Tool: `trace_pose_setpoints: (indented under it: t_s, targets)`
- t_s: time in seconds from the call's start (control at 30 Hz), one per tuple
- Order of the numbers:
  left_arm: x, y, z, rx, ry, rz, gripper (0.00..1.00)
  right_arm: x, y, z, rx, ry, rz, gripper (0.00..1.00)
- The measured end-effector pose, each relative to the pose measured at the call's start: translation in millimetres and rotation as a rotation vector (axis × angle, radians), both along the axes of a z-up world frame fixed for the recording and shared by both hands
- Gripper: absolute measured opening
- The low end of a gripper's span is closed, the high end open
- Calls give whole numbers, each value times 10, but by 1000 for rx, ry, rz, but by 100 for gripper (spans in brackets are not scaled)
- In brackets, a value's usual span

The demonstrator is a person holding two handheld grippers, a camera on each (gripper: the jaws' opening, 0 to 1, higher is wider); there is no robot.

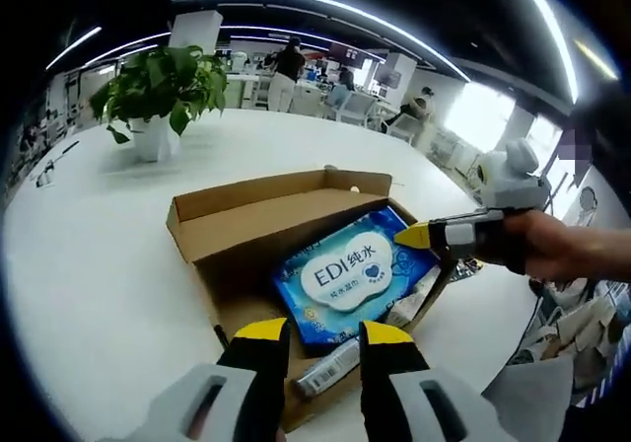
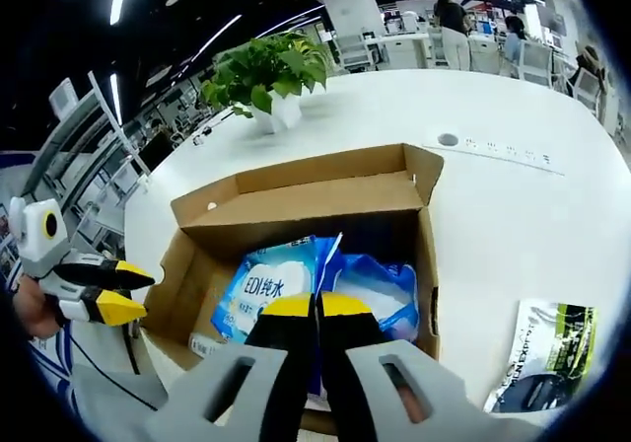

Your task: Operate the shoe box by opening the lid, removing the specified soft item, and placing it in the target area until the item is outside and the box remains undamaged.

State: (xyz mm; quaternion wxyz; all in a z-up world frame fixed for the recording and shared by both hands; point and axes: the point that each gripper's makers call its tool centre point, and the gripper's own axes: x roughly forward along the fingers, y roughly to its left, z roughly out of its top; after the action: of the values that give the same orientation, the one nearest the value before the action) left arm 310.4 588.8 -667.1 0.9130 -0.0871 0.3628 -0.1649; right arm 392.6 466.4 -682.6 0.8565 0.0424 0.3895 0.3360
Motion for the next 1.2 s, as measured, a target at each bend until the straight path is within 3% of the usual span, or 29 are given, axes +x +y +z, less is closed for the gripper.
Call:
trace_pose_setpoints:
  t_s: [0.5, 1.2]
  targets:
    - [74, -161, -170, -26, 35, -1, 28, 198, -249, -2, 28, -8, -46, 0]
    - [267, -292, -423, -42, 86, 0, 28, 266, -533, -39, 47, -3, -92, 0]
